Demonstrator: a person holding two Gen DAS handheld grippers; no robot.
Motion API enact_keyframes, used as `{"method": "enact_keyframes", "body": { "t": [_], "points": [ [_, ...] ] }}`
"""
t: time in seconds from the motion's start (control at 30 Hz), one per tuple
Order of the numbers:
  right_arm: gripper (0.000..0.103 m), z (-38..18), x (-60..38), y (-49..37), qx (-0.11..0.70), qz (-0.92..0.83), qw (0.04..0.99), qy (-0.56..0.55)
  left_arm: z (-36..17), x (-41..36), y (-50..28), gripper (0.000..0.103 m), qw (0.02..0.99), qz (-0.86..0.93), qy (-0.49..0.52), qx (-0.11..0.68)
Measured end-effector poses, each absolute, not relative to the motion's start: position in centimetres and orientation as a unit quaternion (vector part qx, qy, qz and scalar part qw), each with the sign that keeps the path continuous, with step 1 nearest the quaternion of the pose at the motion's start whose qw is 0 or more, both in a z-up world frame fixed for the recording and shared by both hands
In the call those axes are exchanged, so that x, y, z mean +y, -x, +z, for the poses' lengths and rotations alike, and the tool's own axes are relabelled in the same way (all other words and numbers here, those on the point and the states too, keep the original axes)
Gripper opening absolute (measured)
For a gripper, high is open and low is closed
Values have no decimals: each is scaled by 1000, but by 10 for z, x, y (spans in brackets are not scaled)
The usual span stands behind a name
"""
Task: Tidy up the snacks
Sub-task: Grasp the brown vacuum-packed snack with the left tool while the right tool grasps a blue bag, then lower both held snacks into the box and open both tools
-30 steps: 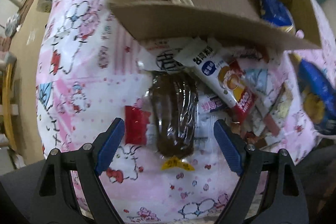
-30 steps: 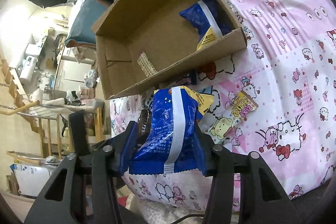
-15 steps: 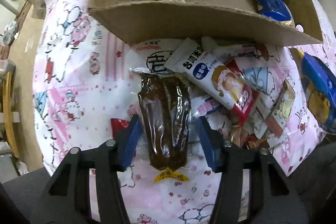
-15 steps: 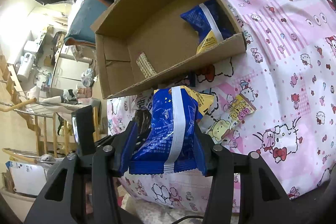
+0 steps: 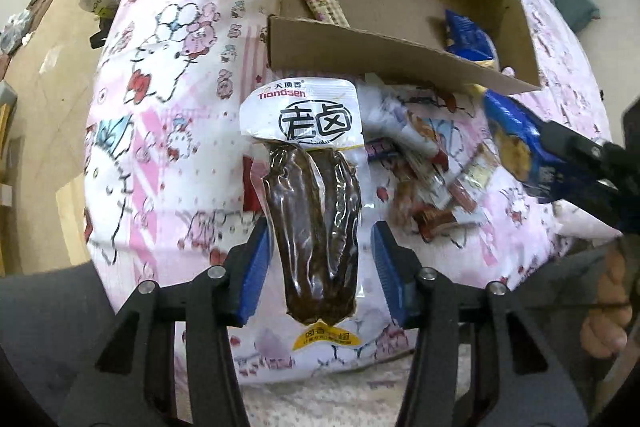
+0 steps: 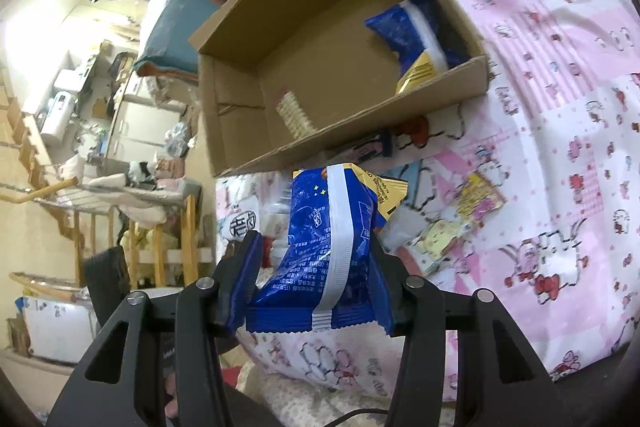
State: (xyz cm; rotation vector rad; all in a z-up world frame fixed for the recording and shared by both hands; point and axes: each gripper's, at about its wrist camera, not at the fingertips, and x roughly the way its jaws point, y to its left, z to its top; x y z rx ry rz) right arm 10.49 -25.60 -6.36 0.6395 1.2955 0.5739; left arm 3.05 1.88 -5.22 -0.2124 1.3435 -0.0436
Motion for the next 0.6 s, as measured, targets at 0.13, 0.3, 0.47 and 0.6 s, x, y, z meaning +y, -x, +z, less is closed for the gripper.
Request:
{"method": "enact_keyframes", "body": {
  "t": [0.13, 0.3, 0.47, 0.6],
  "points": [
    [52, -57, -250, -102, 580, 279, 710, -288, -29, 15, -14, 46, 805, -6, 94, 586],
    [52, -49, -249, -103, 564, 293, 713, -297, -4, 24, -32, 46, 833, 7, 92, 545],
    [52, -39, -255, -108, 542, 298, 721, -312, 12, 21, -52, 46, 849, 5, 77, 523],
    [52, -30, -260, -116, 522, 299, 732, -321, 25, 16, -73, 46, 857, 0, 67, 510]
  ]
}}
